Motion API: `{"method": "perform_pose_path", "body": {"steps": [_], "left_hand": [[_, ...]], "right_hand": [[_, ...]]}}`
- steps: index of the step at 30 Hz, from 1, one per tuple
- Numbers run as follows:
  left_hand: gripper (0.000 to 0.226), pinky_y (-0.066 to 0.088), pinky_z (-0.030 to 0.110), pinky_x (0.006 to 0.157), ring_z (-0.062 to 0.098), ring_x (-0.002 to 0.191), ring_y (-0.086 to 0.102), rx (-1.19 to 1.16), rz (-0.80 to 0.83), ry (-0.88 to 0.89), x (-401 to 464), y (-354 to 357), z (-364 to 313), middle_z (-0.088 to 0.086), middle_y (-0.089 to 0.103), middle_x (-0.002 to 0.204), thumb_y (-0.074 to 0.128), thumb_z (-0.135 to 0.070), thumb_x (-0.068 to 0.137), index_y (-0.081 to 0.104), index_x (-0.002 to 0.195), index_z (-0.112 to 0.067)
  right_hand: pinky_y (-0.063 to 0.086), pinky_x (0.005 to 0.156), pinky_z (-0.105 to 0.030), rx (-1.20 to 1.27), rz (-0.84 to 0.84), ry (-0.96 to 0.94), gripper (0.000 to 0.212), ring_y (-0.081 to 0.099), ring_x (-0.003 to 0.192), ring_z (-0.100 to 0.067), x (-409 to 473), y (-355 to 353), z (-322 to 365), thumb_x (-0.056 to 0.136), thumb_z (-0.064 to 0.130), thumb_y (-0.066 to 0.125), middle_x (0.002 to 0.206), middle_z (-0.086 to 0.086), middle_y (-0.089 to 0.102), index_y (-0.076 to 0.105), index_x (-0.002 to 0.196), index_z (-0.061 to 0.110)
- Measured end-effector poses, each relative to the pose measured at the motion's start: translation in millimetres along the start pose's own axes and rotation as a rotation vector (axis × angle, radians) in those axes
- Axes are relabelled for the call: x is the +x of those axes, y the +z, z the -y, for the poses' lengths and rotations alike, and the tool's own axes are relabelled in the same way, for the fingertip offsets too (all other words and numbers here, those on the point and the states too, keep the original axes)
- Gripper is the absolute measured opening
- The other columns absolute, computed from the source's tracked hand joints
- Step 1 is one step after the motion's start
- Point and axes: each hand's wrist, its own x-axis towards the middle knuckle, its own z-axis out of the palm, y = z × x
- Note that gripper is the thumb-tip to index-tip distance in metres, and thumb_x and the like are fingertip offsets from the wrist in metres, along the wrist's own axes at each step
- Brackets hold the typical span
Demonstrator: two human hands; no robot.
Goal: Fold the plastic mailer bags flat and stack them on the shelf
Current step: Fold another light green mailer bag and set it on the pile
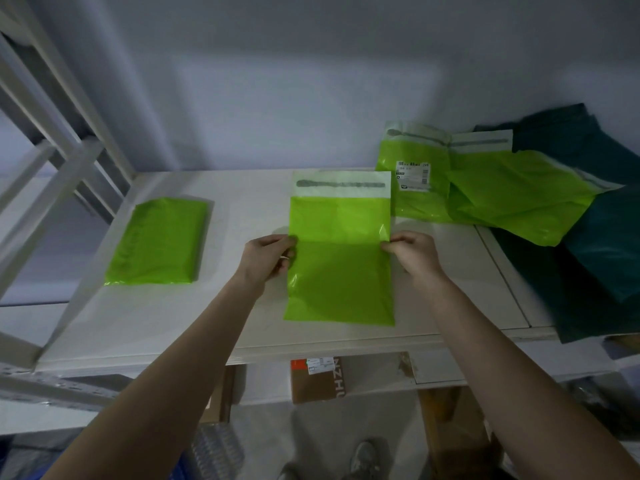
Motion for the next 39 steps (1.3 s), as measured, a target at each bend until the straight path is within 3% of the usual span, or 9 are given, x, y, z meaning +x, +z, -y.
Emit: {"method": "perform_pose_path", "body": {"steps": [4,9,13,15,20,28,31,37,39], "left_hand": [[0.013,0.043,0.011,0.041,0.001,0.044,0.059,-0.174,0.106,-0.037,2,11,-6,-0.001,0.069,0.058,0.053,-0.006,0.093,0.06,0.1,0.002],[0.02,0.049,0.014,0.045,0.005,0.053,0.066,-0.295,0.155,-0.108,9,20,-10,0.001,0.072,0.064,0.05,-0.008,0.094,0.055,0.113,-0.004],[0.025,0.051,0.016,0.047,0.009,0.056,0.068,-0.354,0.191,-0.169,16,24,-14,0.003,0.073,0.075,0.052,-0.022,0.093,0.057,0.116,-0.012],[0.022,0.052,0.017,0.048,0.011,0.058,0.069,-0.356,0.214,-0.18,19,26,-14,0.006,0.072,0.084,0.047,-0.024,0.095,0.056,0.11,-0.012],[0.032,0.054,0.021,0.049,0.013,0.054,0.069,-0.317,0.174,-0.179,26,32,-12,0.009,0.059,0.088,0.032,-0.027,0.1,0.052,0.088,-0.006],[0.026,0.056,0.019,0.058,0.008,0.055,0.065,-0.049,0.165,-0.064,29,32,-5,0.009,0.06,0.075,0.058,-0.01,0.091,0.06,0.11,0.008],[0.029,0.047,0.014,0.05,0.005,0.049,0.055,0.113,0.139,-0.02,30,28,-3,0.004,0.061,0.073,0.061,-0.004,0.087,0.062,0.116,-0.002],[0.04,0.046,0.023,0.061,0.017,0.074,0.054,0.104,0.14,0.02,27,23,4,0.007,0.062,0.093,0.059,-0.002,0.087,0.054,0.127,-0.007],[0.043,0.045,0.025,0.066,0.016,0.076,0.055,0.091,0.143,0.044,25,25,4,0.007,0.059,0.102,0.056,0.0,0.088,0.051,0.13,-0.008]], "right_hand": [[0.029,0.034,-0.012,0.096,0.04,0.059,0.008,0.05,0.031,-0.006,0,-5,6,0.085,0.006,0.06,0.059,-0.003,0.062,0.063,0.092,0.008],[0.041,0.035,-0.015,0.268,0.108,0.109,0.02,0.061,0.037,-0.014,2,-4,11,0.09,-0.001,0.046,0.089,-0.018,0.066,0.05,0.075,0.011],[0.049,0.041,-0.02,0.342,0.157,0.156,0.013,0.062,0.041,-0.016,7,-4,12,0.092,0.004,0.042,0.091,-0.017,0.065,0.05,0.083,0.009],[0.05,0.043,-0.02,0.37,0.17,0.181,0.016,0.064,0.044,-0.016,11,-4,10,0.093,0.013,0.041,0.089,-0.014,0.066,0.056,0.092,0.008],[0.049,0.041,-0.019,0.465,0.153,0.241,0.039,0.064,0.043,-0.016,16,-3,5,0.099,0.03,0.03,0.081,-0.012,0.064,0.056,0.083,0.006],[0.054,0.054,-0.028,0.425,0.163,0.245,0.028,0.064,0.049,-0.022,19,-6,0,0.094,0.033,0.044,0.086,-0.008,0.065,0.059,0.085,0.011],[0.053,0.061,-0.032,0.448,0.148,0.265,0.023,0.064,0.055,-0.023,19,-7,-1,0.094,0.029,0.047,0.082,-0.008,0.063,0.057,0.083,0.012],[0.036,0.055,-0.027,0.466,0.171,0.243,0.017,0.047,0.061,-0.019,17,-10,-3,0.088,0.012,0.051,0.069,-0.006,0.051,0.055,0.073,0.005],[0.038,0.058,-0.027,0.383,0.16,0.173,0.015,0.052,0.07,-0.02,17,-10,-7,0.084,0.007,0.057,0.079,-0.009,0.054,0.059,0.093,-0.006]]}}
